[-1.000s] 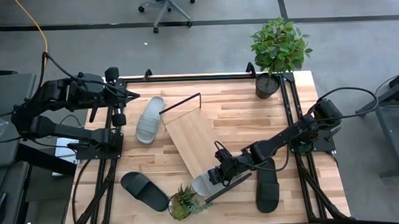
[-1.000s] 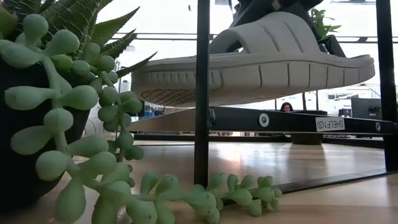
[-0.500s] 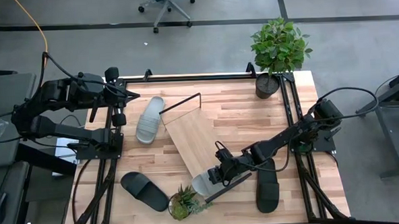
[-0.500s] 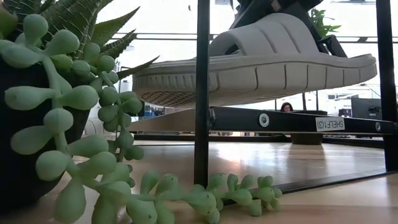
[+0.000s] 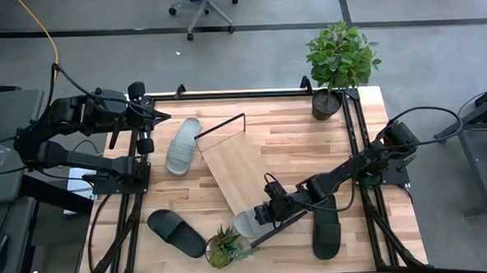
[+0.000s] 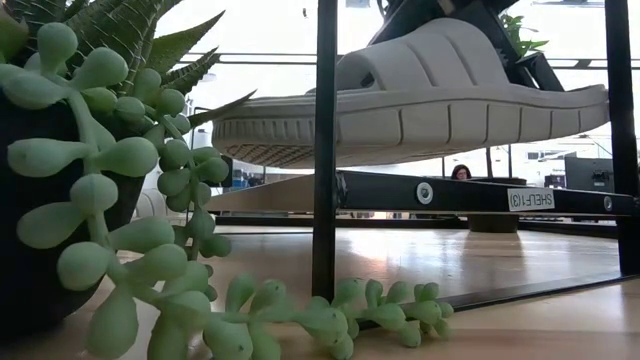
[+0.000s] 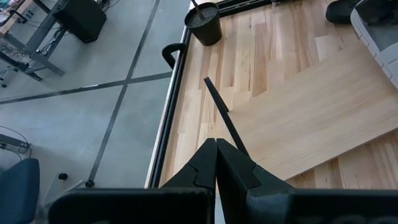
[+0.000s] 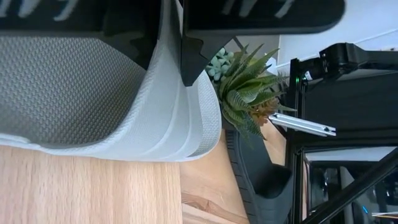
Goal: Pick and place slides into the shelf
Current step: Put the right grey slipper on the shelf
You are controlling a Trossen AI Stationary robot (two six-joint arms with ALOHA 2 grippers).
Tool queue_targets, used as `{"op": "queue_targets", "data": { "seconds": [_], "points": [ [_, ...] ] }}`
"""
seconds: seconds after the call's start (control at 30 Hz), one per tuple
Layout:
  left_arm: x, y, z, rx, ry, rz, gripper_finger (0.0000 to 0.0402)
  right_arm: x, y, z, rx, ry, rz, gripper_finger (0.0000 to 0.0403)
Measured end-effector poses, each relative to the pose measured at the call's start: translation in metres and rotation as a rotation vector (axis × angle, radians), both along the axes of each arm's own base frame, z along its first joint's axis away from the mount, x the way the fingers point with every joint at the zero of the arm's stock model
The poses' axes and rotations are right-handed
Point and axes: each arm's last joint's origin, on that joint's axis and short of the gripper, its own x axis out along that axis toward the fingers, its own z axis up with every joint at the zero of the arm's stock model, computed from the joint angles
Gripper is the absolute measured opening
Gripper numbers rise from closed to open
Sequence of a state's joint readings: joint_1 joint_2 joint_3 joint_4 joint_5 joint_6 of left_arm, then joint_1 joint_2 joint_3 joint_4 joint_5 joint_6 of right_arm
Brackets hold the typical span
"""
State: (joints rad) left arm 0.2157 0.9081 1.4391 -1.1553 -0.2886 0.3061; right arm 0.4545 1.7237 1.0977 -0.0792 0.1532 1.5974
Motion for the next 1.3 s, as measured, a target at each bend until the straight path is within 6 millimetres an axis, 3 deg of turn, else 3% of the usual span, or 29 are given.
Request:
{"op": "queue_targets", "data": {
  "seconds": [1.3],
  "points": [
    [0.0, 0.0, 0.0, 0.001, 0.0, 0.0, 0.0001, 0.0012, -0.002, 0.0001, -0.026, -0.007, 0.043, 0.0011]
  ]
}}
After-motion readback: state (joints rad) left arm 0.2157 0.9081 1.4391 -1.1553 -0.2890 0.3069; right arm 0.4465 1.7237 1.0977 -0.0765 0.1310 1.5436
